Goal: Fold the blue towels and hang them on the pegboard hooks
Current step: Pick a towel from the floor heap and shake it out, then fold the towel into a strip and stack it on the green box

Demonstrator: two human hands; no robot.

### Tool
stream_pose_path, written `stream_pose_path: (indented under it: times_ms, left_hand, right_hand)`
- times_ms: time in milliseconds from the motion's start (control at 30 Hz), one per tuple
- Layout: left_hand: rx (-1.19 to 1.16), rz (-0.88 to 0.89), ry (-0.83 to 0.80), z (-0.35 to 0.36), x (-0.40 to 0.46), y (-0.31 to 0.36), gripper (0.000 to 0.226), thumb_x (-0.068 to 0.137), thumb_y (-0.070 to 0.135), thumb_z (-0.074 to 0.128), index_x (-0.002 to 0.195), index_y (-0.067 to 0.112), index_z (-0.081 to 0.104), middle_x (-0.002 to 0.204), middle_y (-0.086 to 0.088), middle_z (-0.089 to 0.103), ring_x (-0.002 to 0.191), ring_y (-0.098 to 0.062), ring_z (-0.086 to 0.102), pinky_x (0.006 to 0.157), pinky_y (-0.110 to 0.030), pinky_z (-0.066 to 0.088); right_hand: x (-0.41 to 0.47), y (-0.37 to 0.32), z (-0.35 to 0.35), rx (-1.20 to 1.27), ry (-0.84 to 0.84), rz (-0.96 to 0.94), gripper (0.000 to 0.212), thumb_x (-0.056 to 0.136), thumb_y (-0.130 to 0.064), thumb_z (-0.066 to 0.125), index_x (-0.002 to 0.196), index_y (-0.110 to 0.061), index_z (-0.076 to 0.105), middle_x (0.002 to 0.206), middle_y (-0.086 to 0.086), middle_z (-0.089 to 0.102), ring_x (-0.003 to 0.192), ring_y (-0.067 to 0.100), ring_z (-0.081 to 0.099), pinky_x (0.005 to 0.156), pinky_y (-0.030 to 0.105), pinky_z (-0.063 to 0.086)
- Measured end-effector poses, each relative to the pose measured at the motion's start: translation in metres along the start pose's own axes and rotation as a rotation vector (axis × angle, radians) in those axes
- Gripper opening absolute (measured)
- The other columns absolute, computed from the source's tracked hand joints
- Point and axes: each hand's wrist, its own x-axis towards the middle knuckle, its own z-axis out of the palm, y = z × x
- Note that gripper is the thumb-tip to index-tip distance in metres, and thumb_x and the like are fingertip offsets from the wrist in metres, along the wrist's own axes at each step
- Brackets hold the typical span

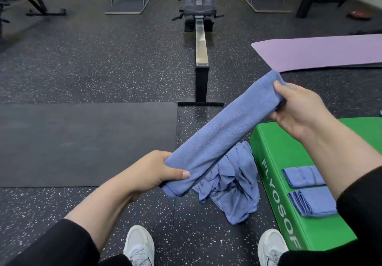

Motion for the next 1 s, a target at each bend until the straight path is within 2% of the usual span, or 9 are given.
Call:
stream_pose_path:
  times_ms: [67, 167, 333, 467, 533, 600, 733, 900, 1000]
  left_hand:
    - [-0.011, -0.032, 0.060, -0.005, 0.001, -0.002, 0.049, 0.065, 0.039, 0.083, 0.095, 0.003, 0.070, 0.078, -0.009, 0.071, 0.068, -0.017, 0.059, 0.069, -0.033, 0.042]
    - [-0.012, -0.057, 0.114, -0.012, 0.003, -0.005, 0.047, 0.067, 0.036, 0.082, 0.094, 0.000, 0.069, 0.073, -0.004, 0.066, 0.066, -0.016, 0.055, 0.066, -0.030, 0.038]
    - [0.017, -0.084, 0.142, -0.018, 0.004, -0.004, 0.035, 0.080, 0.024, 0.084, 0.087, -0.005, 0.065, 0.067, -0.005, 0.061, 0.060, -0.016, 0.051, 0.056, -0.026, 0.035]
    - [0.035, -0.034, 0.147, -0.016, 0.007, 0.009, 0.036, 0.074, 0.028, 0.086, 0.087, -0.002, 0.069, 0.071, -0.004, 0.068, 0.063, -0.017, 0.055, 0.065, -0.030, 0.040]
    - [0.018, 0.024, 0.164, -0.007, 0.009, 0.023, 0.020, 0.078, 0.020, 0.084, 0.085, 0.006, 0.072, 0.071, -0.004, 0.070, 0.064, -0.017, 0.057, 0.066, -0.029, 0.044]
    - [-0.039, 0.081, 0.158, 0.005, 0.012, 0.040, 0.011, 0.078, 0.014, 0.082, 0.086, 0.011, 0.074, 0.075, -0.008, 0.071, 0.067, -0.020, 0.060, 0.070, -0.032, 0.048]
    - [-0.158, 0.181, 0.124, 0.049, 0.028, 0.073, 0.023, 0.075, 0.017, 0.081, 0.094, 0.010, 0.072, 0.088, -0.011, 0.074, 0.076, -0.023, 0.066, 0.079, -0.042, 0.050]
    - [-0.206, 0.205, 0.035, 0.142, 0.062, 0.105, 0.019, 0.086, 0.008, 0.075, 0.103, 0.016, 0.073, 0.101, -0.013, 0.077, 0.094, -0.030, 0.074, 0.090, -0.050, 0.059]
    - [-0.212, 0.168, 0.004, 0.196, 0.087, 0.107, 0.021, 0.087, 0.011, 0.076, 0.106, 0.017, 0.072, 0.101, -0.010, 0.077, 0.099, -0.033, 0.073, 0.094, -0.053, 0.057]
  right_hand:
    - [0.001, 0.002, -0.004, -0.023, 0.012, 0.025, 0.014, 0.103, -0.015, 0.052, 0.111, -0.006, 0.059, 0.108, 0.017, 0.067, 0.100, 0.027, 0.068, 0.088, 0.045, 0.059]
    - [0.000, 0.005, -0.005, -0.053, 0.026, 0.062, 0.010, 0.103, -0.014, 0.053, 0.099, -0.010, 0.061, 0.094, 0.010, 0.070, 0.084, 0.019, 0.070, 0.068, 0.034, 0.062]
    - [-0.001, 0.008, -0.008, -0.074, 0.031, 0.086, 0.008, 0.103, -0.016, 0.055, 0.099, -0.012, 0.061, 0.089, 0.008, 0.069, 0.074, 0.014, 0.069, 0.061, 0.029, 0.060]
    - [-0.006, -0.002, -0.022, -0.086, 0.036, 0.068, 0.009, 0.103, -0.017, 0.055, 0.099, -0.012, 0.062, 0.091, 0.008, 0.070, 0.076, 0.016, 0.070, 0.062, 0.031, 0.060]
    - [-0.011, -0.013, -0.039, -0.104, 0.072, 0.033, 0.011, 0.103, -0.017, 0.055, 0.098, -0.011, 0.062, 0.090, 0.009, 0.071, 0.076, 0.017, 0.072, 0.064, 0.034, 0.062]
    - [-0.016, -0.025, -0.067, -0.133, 0.105, 0.013, 0.013, 0.104, -0.016, 0.053, 0.106, -0.006, 0.061, 0.093, 0.012, 0.071, 0.076, 0.016, 0.073, 0.066, 0.035, 0.062]
    - [-0.027, -0.048, -0.144, -0.316, 0.155, 0.033, 0.015, 0.104, -0.016, 0.054, 0.110, -0.004, 0.061, 0.100, 0.015, 0.069, 0.087, 0.019, 0.071, 0.085, 0.041, 0.062]
    - [-0.053, -0.065, -0.249, -0.524, 0.302, 0.063, 0.021, 0.104, -0.013, 0.053, 0.086, -0.008, 0.062, 0.082, 0.009, 0.066, 0.080, 0.018, 0.064, 0.082, 0.039, 0.058]
    - [-0.057, -0.059, -0.308, -0.579, 0.391, 0.109, 0.016, 0.104, -0.011, 0.054, 0.092, -0.004, 0.062, 0.087, 0.011, 0.064, 0.083, 0.020, 0.063, 0.079, 0.039, 0.058]
